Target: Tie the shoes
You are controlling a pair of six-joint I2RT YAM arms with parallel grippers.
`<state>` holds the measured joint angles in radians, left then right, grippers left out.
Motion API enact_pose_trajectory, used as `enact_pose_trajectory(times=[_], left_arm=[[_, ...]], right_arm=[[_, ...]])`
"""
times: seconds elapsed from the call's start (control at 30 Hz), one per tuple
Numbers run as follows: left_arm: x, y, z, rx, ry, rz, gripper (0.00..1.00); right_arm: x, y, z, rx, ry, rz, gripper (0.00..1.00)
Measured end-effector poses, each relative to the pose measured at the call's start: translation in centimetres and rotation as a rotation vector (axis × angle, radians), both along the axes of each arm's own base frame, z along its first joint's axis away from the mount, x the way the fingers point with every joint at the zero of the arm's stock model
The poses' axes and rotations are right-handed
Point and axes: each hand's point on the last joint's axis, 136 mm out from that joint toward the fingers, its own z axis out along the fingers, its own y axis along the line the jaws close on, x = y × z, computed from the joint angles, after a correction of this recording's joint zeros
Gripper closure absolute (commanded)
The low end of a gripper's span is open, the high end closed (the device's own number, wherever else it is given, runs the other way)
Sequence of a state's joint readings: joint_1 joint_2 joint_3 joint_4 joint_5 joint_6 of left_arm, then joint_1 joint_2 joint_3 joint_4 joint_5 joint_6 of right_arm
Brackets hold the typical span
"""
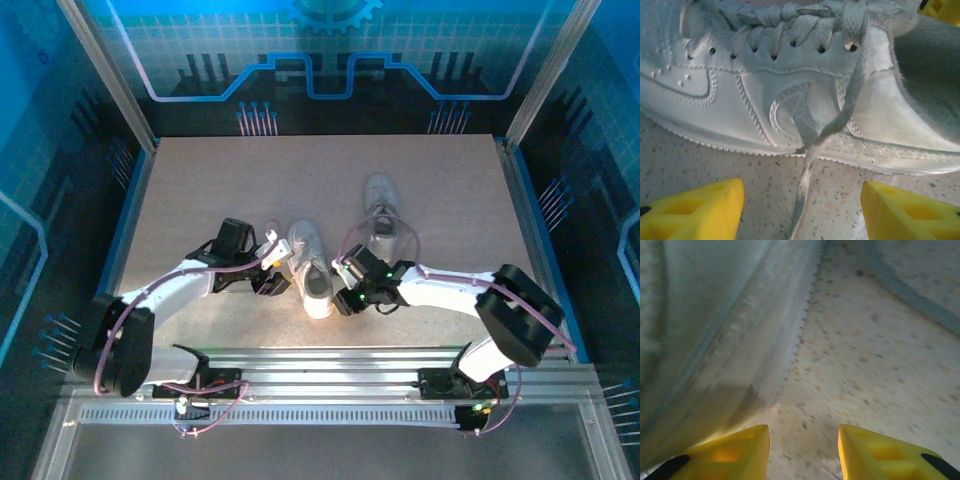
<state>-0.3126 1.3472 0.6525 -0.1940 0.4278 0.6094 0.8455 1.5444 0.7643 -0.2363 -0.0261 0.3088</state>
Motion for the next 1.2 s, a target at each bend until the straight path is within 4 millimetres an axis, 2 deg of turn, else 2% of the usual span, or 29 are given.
enact_pose_trajectory(times=[0.1,0.17,0.2,0.27,0.37,0.43,0.5,0.63,0.73,0.93,1.2], left_arm=[[0.8,-0.3,-0.3,0.015,-0.023,-0.034,0.37],[1.2,-0.4,-0.2,0.026,-0.042,-0.057,0.43],[1.4,-0.5,0.0,0.028,-0.051,-0.065,0.48],[1.7,-0.8,0.2,0.033,-0.062,-0.099,0.65],[1.4,-1.1,0.3,0.035,-0.056,-0.154,0.83],[1.1,-1.3,0.5,0.031,-0.052,-0.182,0.93],[0.8,-1.4,0.5,0.028,-0.052,-0.207,0.99],[0.4,-1.4,0.5,0.033,-0.057,-0.231,1.00],[0.3,-1.4,0.8,0.032,-0.064,-0.236,1.00],[0.4,-1.4,1.6,0.023,-0.087,-0.237,1.00],[0.3,-1.3,1.9,0.027,-0.100,-0.247,0.98]], right_arm=[[-0.3,1.9,0.0,0.043,0.001,0.037,0.59],[-0.4,2.9,0.0,0.071,-0.005,0.058,0.59],[-0.4,3.2,0.0,0.081,-0.006,0.064,0.58],[-0.3,3.8,0.2,0.107,-0.015,0.081,0.55],[-0.1,4.3,0.9,0.132,-0.043,0.117,0.52],[0.3,4.1,1.9,0.152,-0.075,0.135,0.49],[1.3,3.2,3.4,0.179,-0.126,0.128,0.47],[4.7,0.2,6.5,0.218,-0.249,0.071,0.43],[6.1,-0.6,6.9,0.211,-0.304,0.085,0.41],[6.9,0.6,5.5,0.172,-0.323,0.214,0.40],[8.8,2.3,6.5,0.163,-0.425,0.323,0.40]])
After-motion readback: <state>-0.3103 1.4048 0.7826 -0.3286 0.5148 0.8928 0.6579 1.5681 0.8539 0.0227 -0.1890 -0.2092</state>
